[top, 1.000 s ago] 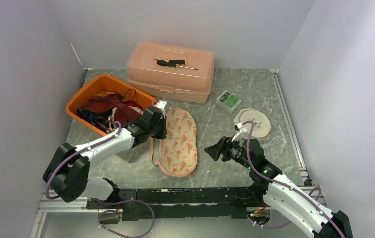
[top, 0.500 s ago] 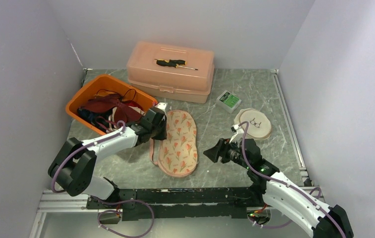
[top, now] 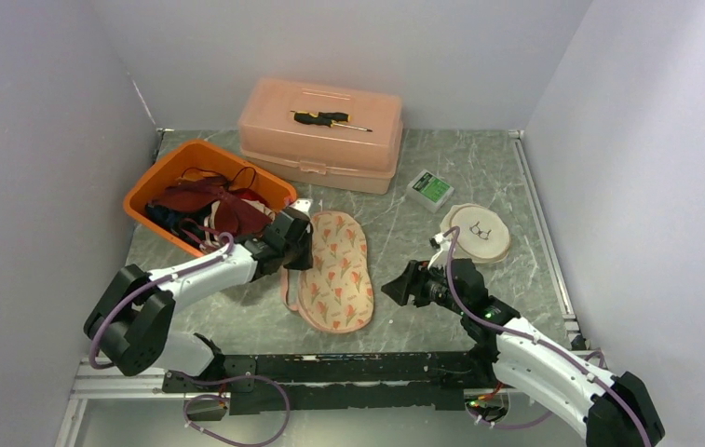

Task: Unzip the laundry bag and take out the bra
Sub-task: Close the laundry bag at the center of the board.

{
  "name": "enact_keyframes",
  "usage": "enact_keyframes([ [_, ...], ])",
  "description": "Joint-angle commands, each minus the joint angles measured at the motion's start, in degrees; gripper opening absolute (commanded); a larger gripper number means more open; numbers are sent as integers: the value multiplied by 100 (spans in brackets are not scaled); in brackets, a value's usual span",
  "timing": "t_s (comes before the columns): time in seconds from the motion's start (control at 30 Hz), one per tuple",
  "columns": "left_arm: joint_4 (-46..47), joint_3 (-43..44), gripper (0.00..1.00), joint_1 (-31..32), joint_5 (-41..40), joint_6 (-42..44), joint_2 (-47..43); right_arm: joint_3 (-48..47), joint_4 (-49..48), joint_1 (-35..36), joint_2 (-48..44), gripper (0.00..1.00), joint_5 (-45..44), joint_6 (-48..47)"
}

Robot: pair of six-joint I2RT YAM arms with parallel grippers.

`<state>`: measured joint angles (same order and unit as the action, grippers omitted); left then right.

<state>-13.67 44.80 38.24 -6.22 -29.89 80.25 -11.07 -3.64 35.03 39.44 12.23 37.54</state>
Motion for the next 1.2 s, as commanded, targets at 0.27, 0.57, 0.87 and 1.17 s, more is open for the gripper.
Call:
enact_keyframes([
  [0.27, -509, 214, 30, 282, -564, -291, -283, -261, -187, 21, -159, 69, -101, -194],
  [0.57, -1567, 936, 42, 526, -923, -359, -809, -286, -171, 17, -202, 69, -39, -160],
  [0.87, -370, 646, 32, 588, -106, -611, -442, -140, -734, 19, 111, 68, 186, 160],
  [1.17, -858, 484, 22, 570, -947, -1305, 385, 129, -931, 25, 77, 68, 183, 458],
])
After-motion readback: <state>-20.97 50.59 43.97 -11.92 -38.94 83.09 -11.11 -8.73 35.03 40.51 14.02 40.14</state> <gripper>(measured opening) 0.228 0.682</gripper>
